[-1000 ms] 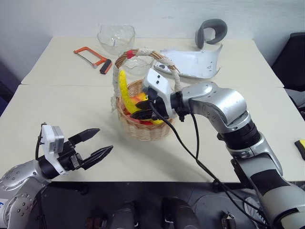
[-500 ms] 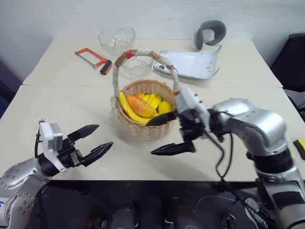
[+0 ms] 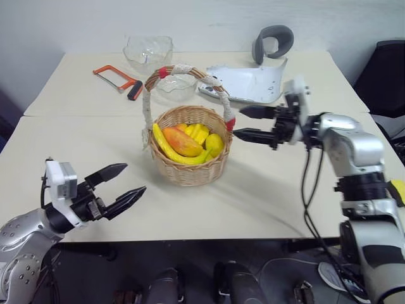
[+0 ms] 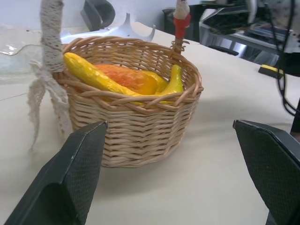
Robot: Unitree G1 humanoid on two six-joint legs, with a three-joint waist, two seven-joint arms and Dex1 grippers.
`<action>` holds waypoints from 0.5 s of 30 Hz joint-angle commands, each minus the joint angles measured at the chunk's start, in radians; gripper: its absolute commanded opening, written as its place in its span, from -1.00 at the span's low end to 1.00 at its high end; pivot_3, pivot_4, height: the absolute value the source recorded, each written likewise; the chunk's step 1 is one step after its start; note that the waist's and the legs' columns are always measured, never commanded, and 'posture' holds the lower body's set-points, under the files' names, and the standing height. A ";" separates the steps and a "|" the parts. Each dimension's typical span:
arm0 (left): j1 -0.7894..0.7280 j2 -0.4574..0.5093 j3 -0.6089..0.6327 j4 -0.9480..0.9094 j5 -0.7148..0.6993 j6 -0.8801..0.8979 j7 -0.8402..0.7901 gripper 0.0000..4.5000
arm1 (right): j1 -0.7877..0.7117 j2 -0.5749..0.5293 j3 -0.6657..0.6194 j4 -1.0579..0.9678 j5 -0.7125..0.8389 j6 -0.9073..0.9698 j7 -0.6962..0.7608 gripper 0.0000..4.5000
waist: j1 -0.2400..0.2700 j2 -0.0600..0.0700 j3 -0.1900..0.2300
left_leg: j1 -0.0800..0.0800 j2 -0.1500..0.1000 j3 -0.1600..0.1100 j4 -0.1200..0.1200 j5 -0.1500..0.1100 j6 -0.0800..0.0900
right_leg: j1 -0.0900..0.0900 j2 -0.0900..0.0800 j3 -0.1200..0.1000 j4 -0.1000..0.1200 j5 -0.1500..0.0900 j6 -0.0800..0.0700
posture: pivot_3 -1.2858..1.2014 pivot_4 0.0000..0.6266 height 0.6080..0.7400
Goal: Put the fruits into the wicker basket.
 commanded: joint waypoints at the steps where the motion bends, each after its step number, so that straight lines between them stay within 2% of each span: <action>1: -0.005 -0.006 0.009 -0.006 0.002 -0.022 0.005 1.00 | -0.029 0.052 -0.001 0.053 -0.029 -0.115 0.030 0.59 | 0.005 0.000 0.000 | 0.000 0.000 0.000 0.000 0.000 0.000 | 0.000 0.000 0.000 0.000 0.000 0.000 | 0.03 -0.52 1.00; 7: 0.016 -0.016 0.010 -0.025 0.001 -0.027 0.013 1.00 | -0.013 0.073 -0.020 0.037 -0.027 -0.140 0.057 -0.33 | 0.004 0.000 0.000 | -0.002 -0.002 0.000 0.001 0.000 0.000 | 0.001 -0.002 0.000 -0.003 0.001 0.002 | 0.03 -0.52 1.00; 11: 0.024 -0.026 -0.022 -0.065 -0.055 0.013 0.010 1.00 | 0.067 0.025 -0.092 -0.097 0.028 -0.080 0.028 -0.90 | 0.007 0.000 0.000 | -0.002 -0.001 -0.001 0.000 0.000 0.000 | 0.001 -0.002 0.000 -0.003 0.001 0.002 | 0.03 -0.52 1.00; 15: -0.016 -0.047 -0.093 -0.070 -0.056 0.014 0.009 1.00 | 0.244 -0.040 -0.221 -0.369 0.103 0.009 -0.094 -0.92 | 0.018 0.000 0.000 | -0.003 -0.002 -0.003 0.000 -0.001 0.000 | 0.001 -0.002 -0.001 -0.004 0.001 0.002 | 0.03 -0.52 1.00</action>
